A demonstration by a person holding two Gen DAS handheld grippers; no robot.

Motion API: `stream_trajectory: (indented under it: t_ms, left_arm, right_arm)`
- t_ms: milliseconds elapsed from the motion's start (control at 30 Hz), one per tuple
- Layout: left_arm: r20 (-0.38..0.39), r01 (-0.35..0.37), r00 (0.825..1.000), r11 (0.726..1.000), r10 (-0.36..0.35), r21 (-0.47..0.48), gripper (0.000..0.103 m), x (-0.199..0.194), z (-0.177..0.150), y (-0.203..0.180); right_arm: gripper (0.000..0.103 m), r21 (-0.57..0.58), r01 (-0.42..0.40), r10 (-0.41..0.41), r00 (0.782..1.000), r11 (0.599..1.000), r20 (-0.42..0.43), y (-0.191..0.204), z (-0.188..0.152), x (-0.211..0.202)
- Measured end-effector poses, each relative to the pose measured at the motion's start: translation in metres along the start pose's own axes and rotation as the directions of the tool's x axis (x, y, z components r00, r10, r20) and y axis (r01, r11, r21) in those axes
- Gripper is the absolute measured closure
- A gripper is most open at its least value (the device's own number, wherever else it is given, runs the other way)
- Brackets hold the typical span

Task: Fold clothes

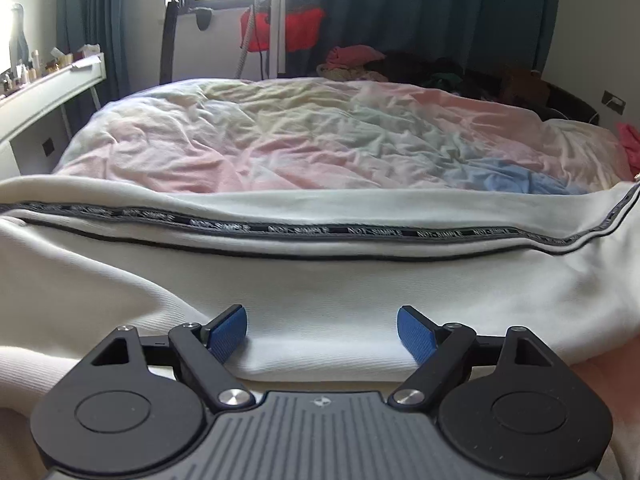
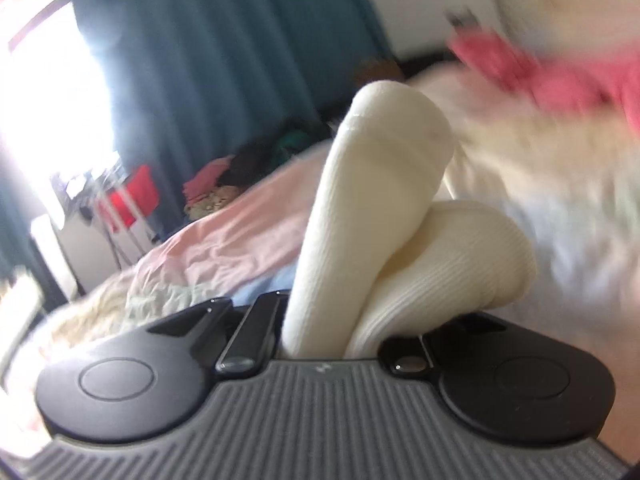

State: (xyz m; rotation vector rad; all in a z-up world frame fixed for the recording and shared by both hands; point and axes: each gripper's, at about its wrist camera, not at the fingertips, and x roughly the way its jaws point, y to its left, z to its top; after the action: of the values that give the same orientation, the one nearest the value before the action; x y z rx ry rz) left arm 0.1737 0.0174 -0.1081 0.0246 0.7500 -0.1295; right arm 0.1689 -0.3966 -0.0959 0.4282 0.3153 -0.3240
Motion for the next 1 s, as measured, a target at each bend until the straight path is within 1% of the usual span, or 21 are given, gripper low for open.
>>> stream_trajectory:
  t_ms: [67,167,267,333,433,467,533,633,667,700,767,900,1000]
  left_arm:
    - [0.023,-0.010,1.000,1.000,0.010,0.004,0.019,-0.004,0.003,0.005]
    - [0.050,-0.029,0.998,1.000,0.029,-0.001,0.019,-0.011,0.007,0.011]
    - [0.070,-0.041,0.997,0.999,0.043,-0.031,0.019,-0.018,0.011,0.020]
    - [0.083,-0.049,0.995,0.997,0.053,-0.052,0.019,-0.023,0.014,0.026]
    - [0.113,-0.071,0.990,0.995,0.079,-0.075,0.019,-0.030,0.017,0.035]
    - [0.119,-0.077,0.989,0.993,0.087,-0.085,0.019,-0.032,0.018,0.039]
    - [0.125,-0.084,0.987,0.990,0.098,-0.113,0.019,-0.036,0.020,0.045]
    - [0.120,-0.080,0.988,0.984,0.100,-0.161,0.019,-0.038,0.023,0.055]
    - [0.117,-0.077,0.988,0.981,0.099,-0.179,0.019,-0.039,0.023,0.058]
    - [0.114,-0.072,0.989,0.978,0.096,-0.198,0.019,-0.039,0.023,0.061]
    - [0.108,-0.061,0.990,0.970,0.089,-0.236,0.019,-0.040,0.024,0.066]
    - [0.118,-0.023,0.991,0.955,0.060,-0.297,0.019,-0.042,0.028,0.073]
    - [0.109,-0.016,0.993,0.950,0.052,-0.313,0.019,-0.043,0.030,0.077]
  right_arm:
    - [0.089,-0.131,-0.014,0.020,0.999,0.991,0.042,0.025,0.003,-0.004]
    - [0.089,-0.300,-0.041,0.070,0.994,0.953,0.087,0.065,-0.003,-0.013]
    - [0.089,-0.453,-0.065,0.133,0.984,0.889,0.118,0.107,-0.022,-0.032]
    - [0.089,-0.549,-0.099,0.199,0.972,0.830,0.126,0.135,-0.042,-0.046]
    - [0.089,-0.688,-0.186,0.320,0.945,0.702,0.072,0.174,-0.082,-0.063]
    - [0.089,-0.726,-0.214,0.334,0.942,0.653,0.022,0.182,-0.099,-0.063]
    - [0.089,-0.791,-0.273,0.352,0.933,0.548,-0.078,0.199,-0.134,-0.061]
    - [0.089,-0.854,-0.361,0.354,0.907,0.374,-0.229,0.223,-0.185,-0.060]
    - [0.089,-0.873,-0.354,0.331,0.912,0.334,-0.243,0.225,-0.199,-0.059]
    - [0.089,-0.886,-0.340,0.329,0.915,0.314,-0.235,0.224,-0.206,-0.059]
    - [0.089,-0.880,-0.338,0.330,0.917,0.333,-0.227,0.223,-0.201,-0.059]
    - [0.088,-0.884,-0.344,0.345,0.910,0.317,-0.230,0.235,-0.209,-0.068]
    - [0.086,-0.886,-0.349,0.357,0.905,0.305,-0.233,0.245,-0.216,-0.075]
